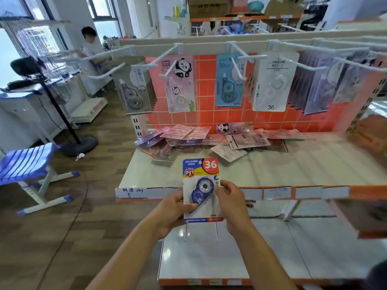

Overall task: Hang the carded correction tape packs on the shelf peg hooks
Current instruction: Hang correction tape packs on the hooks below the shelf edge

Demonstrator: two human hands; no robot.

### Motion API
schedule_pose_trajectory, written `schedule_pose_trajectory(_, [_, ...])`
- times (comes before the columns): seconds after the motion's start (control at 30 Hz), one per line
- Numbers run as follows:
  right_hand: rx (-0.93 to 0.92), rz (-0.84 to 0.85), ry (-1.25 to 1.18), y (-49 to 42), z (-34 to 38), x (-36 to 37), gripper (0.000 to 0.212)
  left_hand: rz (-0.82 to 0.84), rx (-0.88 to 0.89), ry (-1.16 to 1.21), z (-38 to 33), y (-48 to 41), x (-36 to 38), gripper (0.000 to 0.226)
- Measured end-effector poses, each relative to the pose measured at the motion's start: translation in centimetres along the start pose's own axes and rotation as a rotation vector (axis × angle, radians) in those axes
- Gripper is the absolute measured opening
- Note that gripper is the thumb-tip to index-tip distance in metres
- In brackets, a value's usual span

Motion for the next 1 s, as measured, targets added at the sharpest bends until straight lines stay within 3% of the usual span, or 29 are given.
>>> schedule_pose_trajectory(0.33, [-0.099,-0.116,0.054,2.6,-2.4,-2.4,0.011,0.119,-0.064,-0.241,6.2,0.3,0.3,0.029])
schedule_pose_trajectory(0.6, [0.052,-0.164,0.181,3.1,-10.2,-5.0,0.010,0.169,-0.151,-0.351,13.9,-1.2,1.7,0.023])
schedule_pose_trajectory(1.0, [0.232,-0.114,0.335,-2.4,-23.4,-7.8,0.016,0.117,-0.355,-0.527,25.7,-8.8,2.7,0.042])
Point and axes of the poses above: each hand's wrist, its own y-axis away from the middle knuckle, its own x-axis out of the palm, z = x × y, the point moved 5 cm from there along -y, towards the middle knuckle, and after that the axes turned 9 degrees about z, right-handed, at the moved point
